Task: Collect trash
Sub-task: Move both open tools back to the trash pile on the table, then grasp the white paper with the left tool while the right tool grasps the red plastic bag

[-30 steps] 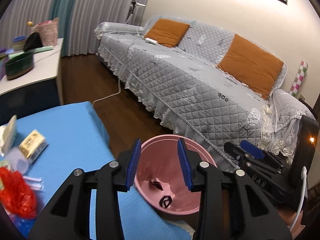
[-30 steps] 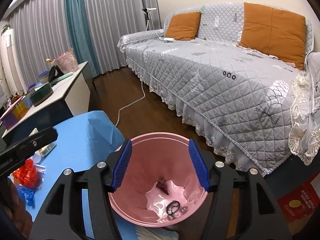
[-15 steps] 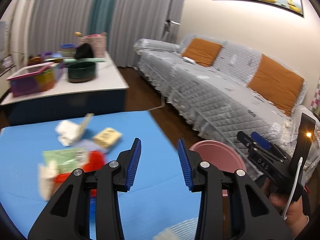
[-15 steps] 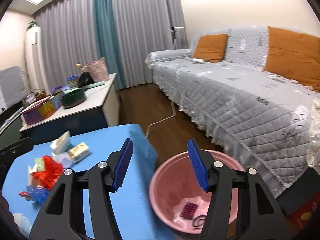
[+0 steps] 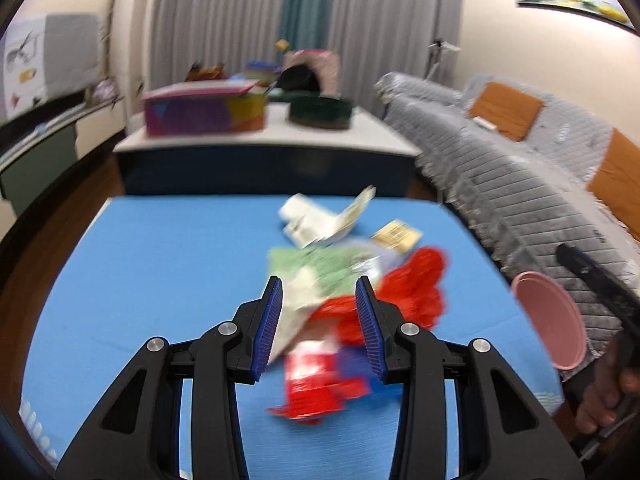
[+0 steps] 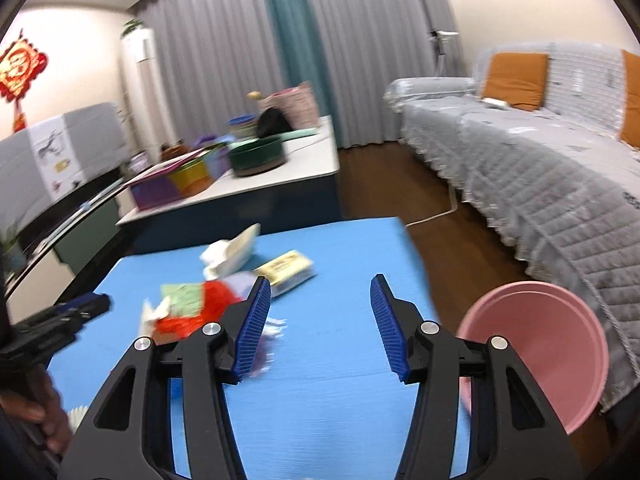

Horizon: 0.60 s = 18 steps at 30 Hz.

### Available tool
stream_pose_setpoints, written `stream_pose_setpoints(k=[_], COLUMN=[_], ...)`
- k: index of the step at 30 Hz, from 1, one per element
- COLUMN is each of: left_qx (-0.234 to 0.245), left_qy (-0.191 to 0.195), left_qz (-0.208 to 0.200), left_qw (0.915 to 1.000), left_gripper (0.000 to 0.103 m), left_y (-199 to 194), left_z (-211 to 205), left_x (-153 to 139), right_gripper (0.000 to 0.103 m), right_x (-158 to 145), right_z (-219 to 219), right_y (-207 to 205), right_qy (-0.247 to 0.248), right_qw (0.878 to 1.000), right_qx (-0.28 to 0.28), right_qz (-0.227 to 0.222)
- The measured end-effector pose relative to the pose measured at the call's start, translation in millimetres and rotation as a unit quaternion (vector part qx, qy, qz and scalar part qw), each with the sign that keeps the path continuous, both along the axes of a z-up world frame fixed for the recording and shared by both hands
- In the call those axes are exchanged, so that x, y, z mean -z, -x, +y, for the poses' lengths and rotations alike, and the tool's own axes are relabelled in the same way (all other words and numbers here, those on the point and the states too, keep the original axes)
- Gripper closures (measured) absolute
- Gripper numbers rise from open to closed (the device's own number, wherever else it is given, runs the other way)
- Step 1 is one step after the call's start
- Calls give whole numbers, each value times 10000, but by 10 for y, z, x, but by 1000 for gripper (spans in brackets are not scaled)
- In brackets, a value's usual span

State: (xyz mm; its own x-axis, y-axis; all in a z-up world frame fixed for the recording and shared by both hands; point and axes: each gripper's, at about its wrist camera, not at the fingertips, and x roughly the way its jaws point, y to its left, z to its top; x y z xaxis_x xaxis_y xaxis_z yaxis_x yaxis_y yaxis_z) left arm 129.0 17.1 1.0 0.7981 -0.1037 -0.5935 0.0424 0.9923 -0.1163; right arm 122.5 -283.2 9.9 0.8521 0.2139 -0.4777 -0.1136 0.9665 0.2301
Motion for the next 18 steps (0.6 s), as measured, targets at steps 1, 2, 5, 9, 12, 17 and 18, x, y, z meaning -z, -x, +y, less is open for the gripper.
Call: stream_pose_setpoints(k=[1, 2, 5, 9, 12, 17, 18], left_qx=[-58, -114, -180, -172, -153, -53, -21], left_qy=[11, 54, 55, 113, 160, 280, 268], left_qz=[73, 172, 383, 655, 792, 1095, 1141], left_qw=[10000, 9998, 9991, 9976, 9966, 9936, 9931], left_gripper=[65, 65, 65, 56, 48, 48, 48], left_y=[-48, -106, -191, -262, -279, -341, -353], left_z=[44, 110, 212, 294, 329, 351, 337], left_x=[50, 110, 259, 410, 489, 631, 651], right_gripper=[51, 51, 50, 45, 40, 27, 26], right_x=[15, 45, 114, 249, 347, 489, 519], right_z=[70, 160, 318, 533, 648, 799, 819], right_y=[-21, -57, -126, -277, -365, -475, -491], right_qy=[-5, -22, -86, -139, -148, -135, -133], right_qw=[10000, 9998, 9991, 9970, 9954, 9928, 9922], right_qx=[-82, -189, -380, -647, -765, -927, -954], right_qz=[28, 74, 173, 407, 550, 752, 795])
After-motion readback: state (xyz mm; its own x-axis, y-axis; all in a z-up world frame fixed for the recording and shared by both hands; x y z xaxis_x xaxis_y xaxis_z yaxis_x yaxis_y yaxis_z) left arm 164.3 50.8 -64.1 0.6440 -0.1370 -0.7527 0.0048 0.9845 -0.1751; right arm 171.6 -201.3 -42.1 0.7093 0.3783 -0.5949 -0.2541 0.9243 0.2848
